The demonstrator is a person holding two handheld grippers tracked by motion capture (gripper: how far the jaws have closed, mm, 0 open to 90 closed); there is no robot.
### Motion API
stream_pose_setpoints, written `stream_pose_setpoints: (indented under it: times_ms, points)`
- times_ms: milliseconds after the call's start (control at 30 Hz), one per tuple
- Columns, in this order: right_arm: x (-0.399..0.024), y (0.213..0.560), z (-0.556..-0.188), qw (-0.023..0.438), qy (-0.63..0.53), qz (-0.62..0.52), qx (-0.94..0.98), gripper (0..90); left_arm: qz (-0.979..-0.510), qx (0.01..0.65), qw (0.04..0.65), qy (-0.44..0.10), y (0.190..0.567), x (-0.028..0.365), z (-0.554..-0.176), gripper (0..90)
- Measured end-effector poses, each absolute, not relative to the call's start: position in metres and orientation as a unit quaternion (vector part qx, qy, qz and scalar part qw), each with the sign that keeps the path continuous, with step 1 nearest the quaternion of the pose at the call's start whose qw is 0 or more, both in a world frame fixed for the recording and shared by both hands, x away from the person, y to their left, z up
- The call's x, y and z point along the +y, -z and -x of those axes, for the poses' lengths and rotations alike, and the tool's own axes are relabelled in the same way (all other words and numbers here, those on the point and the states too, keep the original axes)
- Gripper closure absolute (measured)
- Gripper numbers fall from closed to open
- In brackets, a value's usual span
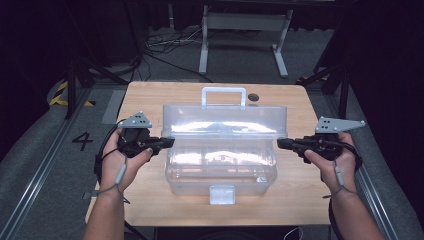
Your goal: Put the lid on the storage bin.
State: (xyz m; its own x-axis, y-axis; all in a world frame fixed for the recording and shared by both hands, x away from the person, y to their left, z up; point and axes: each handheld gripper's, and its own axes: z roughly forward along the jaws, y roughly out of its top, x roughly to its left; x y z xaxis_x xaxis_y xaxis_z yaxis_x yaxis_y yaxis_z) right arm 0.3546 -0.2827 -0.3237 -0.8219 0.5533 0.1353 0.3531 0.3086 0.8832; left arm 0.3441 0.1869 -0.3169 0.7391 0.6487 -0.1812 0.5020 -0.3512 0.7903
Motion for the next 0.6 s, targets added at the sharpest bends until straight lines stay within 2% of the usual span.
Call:
stream_pose_setpoints:
  times_ms: [600]
  points:
    - [-0.2833, 0.3278, -0.3563, 0.071, -0.476, -0.298, 0.824, 90.0, -0.832, 0.358, 0.419, -0.057, 0.3216, 0.188, -0.3429, 89.2]
